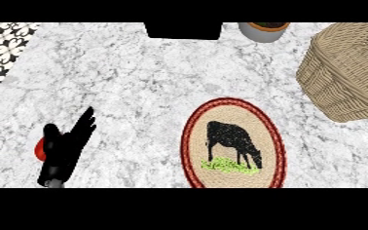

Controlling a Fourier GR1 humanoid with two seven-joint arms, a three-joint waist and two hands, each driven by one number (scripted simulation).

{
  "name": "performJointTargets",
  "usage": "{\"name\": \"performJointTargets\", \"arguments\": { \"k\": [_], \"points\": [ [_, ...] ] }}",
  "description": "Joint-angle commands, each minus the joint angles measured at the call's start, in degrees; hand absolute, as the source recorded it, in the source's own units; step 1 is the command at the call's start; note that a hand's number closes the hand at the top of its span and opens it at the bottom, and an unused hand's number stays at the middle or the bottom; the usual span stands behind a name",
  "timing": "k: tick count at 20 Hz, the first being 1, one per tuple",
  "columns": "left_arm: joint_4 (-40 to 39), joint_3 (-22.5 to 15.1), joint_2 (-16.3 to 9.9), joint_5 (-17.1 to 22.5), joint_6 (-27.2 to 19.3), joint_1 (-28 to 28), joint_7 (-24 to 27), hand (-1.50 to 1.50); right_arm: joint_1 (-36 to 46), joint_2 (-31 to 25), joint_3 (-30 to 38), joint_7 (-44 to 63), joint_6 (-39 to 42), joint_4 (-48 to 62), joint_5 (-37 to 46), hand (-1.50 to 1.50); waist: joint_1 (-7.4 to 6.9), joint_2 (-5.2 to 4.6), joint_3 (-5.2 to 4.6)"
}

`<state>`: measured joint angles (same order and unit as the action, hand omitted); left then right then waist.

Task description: Pick the sweet potato from the placemat and place it in the basket

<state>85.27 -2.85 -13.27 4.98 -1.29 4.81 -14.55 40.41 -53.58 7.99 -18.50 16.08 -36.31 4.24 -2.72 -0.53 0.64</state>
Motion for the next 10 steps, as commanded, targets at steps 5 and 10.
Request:
{"name": "performJointTargets", "arguments": {
  "k": [5, 10],
  "points": [
    [-4.6, 0.4, 0.9, -0.3, 0.0, -0.8, -1.9, 0.0, 6.2, -1.0, -0.1, -11.3, -1.6, 12.3, 5.5, -1.5, 0.35, -0.38, -0.51],
    [-2.6, -0.9, 1.5, -1.3, -0.1, 2.8, -1.5, 0.0, 8.2, -3.7, 4.1, -13.5, 1.3, 18.5, 2.8, -1.5, 0.0, -0.45, -0.43]
  ]
}}
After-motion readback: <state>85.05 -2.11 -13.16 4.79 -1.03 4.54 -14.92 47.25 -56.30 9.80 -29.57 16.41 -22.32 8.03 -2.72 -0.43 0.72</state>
